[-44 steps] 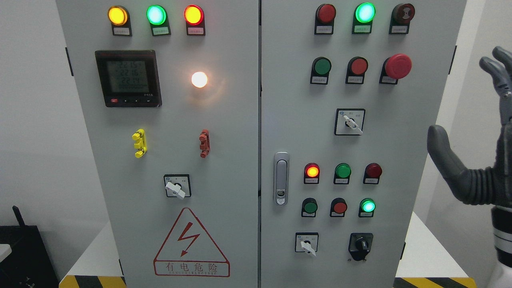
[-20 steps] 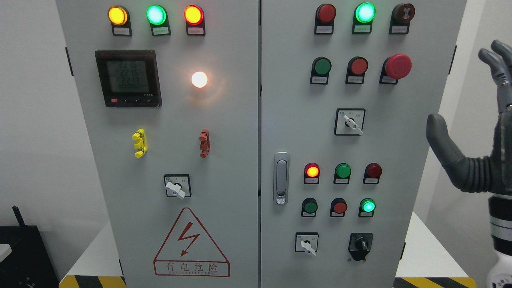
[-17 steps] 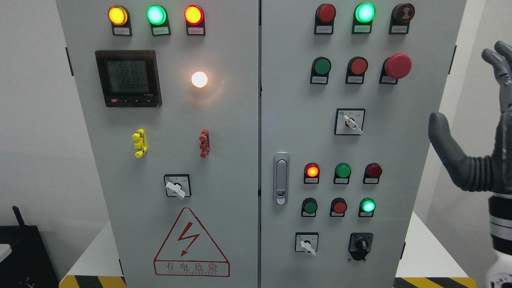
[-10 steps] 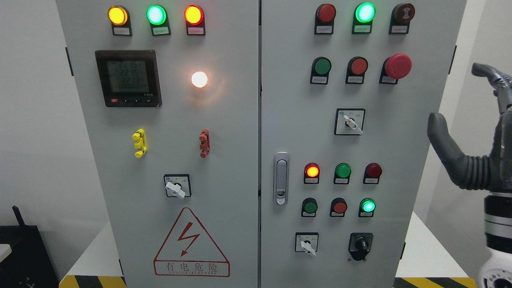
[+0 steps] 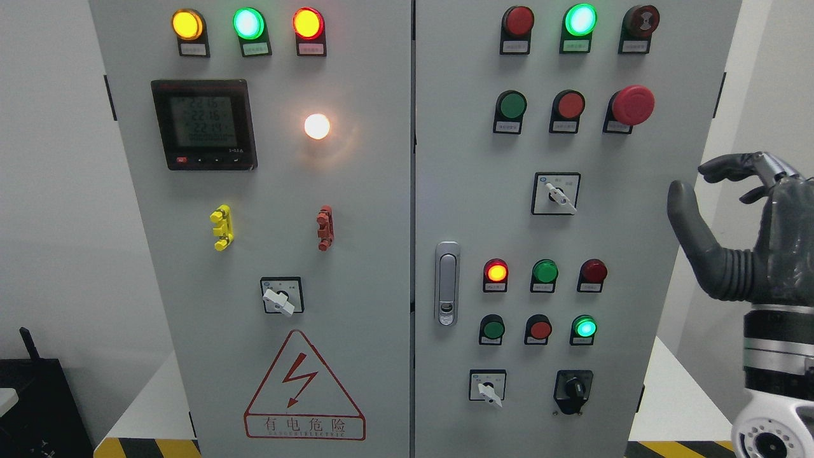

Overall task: Rotate and turn off gray switch
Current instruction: 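Move the right hand toward the white rotary switch, shaping a pinch, then pinch the white rotary switch knob with right thumb and index finger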

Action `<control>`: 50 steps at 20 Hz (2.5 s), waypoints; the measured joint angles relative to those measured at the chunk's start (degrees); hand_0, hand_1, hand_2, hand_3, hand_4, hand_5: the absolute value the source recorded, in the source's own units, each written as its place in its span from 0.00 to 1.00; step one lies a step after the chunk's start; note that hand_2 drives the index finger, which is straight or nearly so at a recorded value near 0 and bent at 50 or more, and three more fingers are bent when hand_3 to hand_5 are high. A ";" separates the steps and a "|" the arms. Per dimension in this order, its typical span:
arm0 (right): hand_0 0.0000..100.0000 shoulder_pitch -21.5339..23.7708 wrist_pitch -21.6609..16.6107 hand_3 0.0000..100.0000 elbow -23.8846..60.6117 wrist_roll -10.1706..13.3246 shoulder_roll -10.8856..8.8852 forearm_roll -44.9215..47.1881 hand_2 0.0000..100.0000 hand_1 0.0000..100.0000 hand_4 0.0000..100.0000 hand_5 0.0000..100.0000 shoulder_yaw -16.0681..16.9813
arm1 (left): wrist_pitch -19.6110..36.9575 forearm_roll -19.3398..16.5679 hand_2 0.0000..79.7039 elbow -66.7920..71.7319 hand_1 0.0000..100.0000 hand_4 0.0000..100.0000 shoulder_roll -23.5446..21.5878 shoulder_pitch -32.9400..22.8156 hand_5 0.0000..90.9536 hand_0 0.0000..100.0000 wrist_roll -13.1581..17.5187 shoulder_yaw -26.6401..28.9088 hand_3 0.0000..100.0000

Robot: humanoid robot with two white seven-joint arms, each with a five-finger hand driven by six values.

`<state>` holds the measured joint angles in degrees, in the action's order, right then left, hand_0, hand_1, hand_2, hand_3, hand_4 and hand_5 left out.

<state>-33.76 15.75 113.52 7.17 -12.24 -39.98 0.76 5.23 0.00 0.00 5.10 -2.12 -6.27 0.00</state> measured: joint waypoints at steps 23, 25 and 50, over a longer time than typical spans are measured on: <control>0.13 -2.07 3.86 0.84 -6.42 -0.12 4.22 -4.38 0.61 0.32 0.73 0.87 -6.95 | 0.00 0.00 0.00 0.00 0.39 0.00 0.00 -0.02 0.00 0.12 -0.22 0.00 0.00; 0.13 -2.40 3.90 0.84 -6.73 -0.14 4.35 -4.49 0.61 0.32 0.73 0.86 -7.16 | 0.00 0.00 0.00 0.00 0.39 0.00 0.00 -0.02 0.00 0.12 -0.22 0.00 0.00; 0.09 -5.55 4.62 0.82 -9.72 -0.20 4.95 -4.99 0.59 0.42 0.72 0.85 -8.90 | 0.00 0.00 0.00 0.00 0.39 0.00 0.00 0.00 0.00 0.12 0.00 0.00 0.00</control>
<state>-39.32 20.37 103.80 6.96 -7.29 -44.97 -8.15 5.23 0.00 0.00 5.10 -2.12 -6.27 0.00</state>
